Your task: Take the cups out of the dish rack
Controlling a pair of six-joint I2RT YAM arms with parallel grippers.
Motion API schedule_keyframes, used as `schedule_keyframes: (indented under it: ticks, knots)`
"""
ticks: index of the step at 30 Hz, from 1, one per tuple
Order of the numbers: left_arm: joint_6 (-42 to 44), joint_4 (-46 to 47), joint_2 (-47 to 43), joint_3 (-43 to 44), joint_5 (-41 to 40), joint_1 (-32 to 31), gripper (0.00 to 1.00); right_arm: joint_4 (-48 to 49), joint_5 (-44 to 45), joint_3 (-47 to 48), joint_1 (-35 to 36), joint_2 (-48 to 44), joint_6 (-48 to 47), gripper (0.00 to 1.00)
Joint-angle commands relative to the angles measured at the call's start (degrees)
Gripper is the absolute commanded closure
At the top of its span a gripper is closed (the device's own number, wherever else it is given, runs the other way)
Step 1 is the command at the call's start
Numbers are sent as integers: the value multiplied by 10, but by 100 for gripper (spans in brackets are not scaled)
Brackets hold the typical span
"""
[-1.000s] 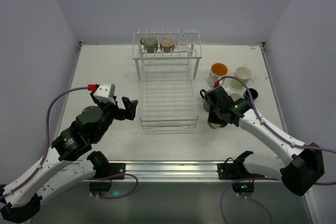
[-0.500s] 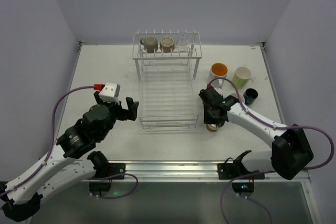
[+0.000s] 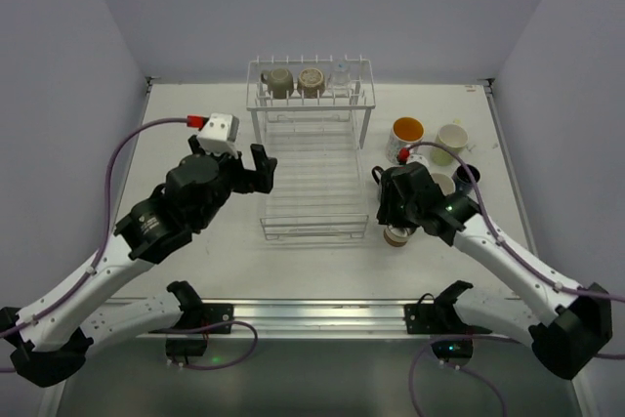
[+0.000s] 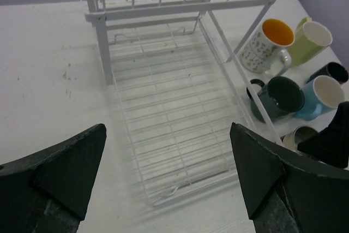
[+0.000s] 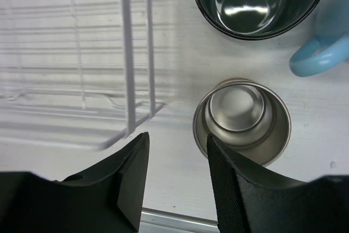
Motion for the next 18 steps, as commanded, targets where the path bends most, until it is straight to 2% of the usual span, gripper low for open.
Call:
schedule_keyframes:
  ticks: [1, 5, 8, 11, 18]
  knots:
    - [-10, 36, 69, 92, -1, 0, 0, 13, -17, 11, 0, -103, -15, 50]
    - [1, 32, 195, 217, 9, 27, 0, 36, -37, -10, -1, -186, -22, 50]
    - [10, 29, 274, 290, 59, 103, 0, 65, -61, -36, 0, -235, -22, 50]
    - [11, -4, 356, 374, 80, 140, 0, 84, -72, -54, 0, -258, -25, 50]
    - [-41, -25, 488, 486, 59, 162, 8, 118, -103, -83, 0, -260, -33, 50]
